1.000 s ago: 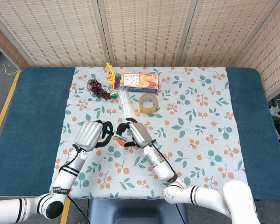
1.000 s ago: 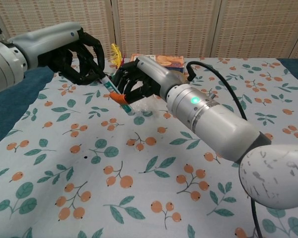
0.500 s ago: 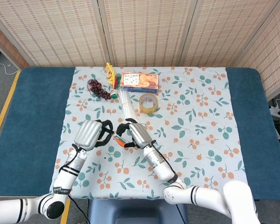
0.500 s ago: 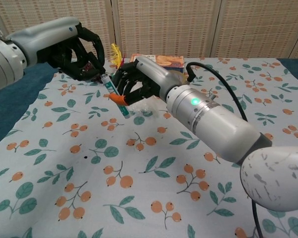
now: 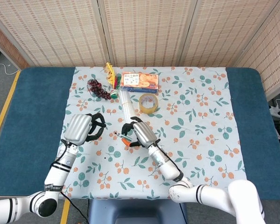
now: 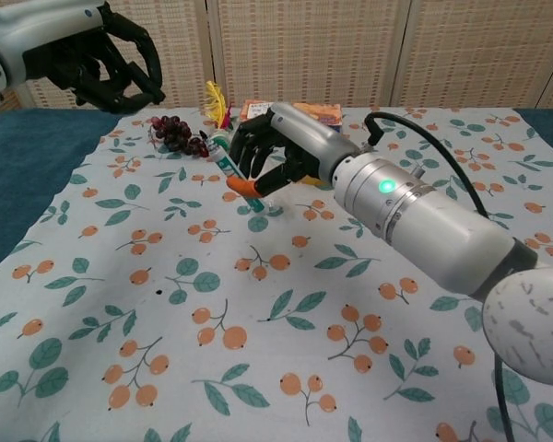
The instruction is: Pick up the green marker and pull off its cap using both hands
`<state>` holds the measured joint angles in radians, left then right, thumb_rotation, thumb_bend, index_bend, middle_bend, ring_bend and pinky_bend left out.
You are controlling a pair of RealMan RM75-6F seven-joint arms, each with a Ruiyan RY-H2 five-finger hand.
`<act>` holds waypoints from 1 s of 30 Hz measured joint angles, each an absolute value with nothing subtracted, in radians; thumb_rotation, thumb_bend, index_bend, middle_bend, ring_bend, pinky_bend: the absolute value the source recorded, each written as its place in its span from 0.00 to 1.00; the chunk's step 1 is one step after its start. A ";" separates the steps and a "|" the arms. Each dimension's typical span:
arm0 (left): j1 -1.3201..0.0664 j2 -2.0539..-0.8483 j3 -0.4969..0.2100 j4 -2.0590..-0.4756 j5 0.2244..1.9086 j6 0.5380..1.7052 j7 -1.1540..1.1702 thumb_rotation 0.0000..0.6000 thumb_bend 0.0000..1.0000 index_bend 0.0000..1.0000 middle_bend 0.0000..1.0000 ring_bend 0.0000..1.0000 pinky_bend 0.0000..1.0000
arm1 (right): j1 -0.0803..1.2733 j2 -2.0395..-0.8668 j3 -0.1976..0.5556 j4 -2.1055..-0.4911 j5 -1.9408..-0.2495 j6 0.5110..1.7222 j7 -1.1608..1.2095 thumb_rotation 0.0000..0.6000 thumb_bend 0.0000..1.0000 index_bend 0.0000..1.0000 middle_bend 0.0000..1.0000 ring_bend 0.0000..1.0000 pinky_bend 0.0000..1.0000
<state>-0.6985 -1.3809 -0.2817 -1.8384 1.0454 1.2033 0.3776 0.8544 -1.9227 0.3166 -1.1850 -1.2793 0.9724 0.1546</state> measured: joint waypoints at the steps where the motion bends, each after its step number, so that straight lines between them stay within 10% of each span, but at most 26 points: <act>1: -0.696 -1.378 -0.276 -1.830 1.042 1.197 0.375 1.00 0.74 0.74 0.86 0.56 0.73 | 0.853 -1.911 0.313 -1.194 -1.281 0.971 0.139 1.00 0.44 0.84 0.69 0.44 0.15; 23: -0.670 -1.528 -0.107 -1.567 1.088 1.044 0.294 1.00 0.60 0.56 0.64 0.51 0.72 | 0.828 -1.606 0.196 -1.545 -0.929 0.929 -0.585 1.00 0.44 0.84 0.69 0.43 0.15; 30: -0.673 -1.570 -0.094 -1.508 1.117 1.007 0.279 1.00 0.54 0.43 0.55 0.46 0.71 | 0.839 -1.638 0.186 -1.561 -0.730 0.967 -0.684 1.00 0.44 0.68 0.61 0.34 0.15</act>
<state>-0.6734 -1.5698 -0.0937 -1.5077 1.1165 1.0072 0.2790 0.8385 -1.6384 0.1863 -1.5612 -0.7304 0.9669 -0.6837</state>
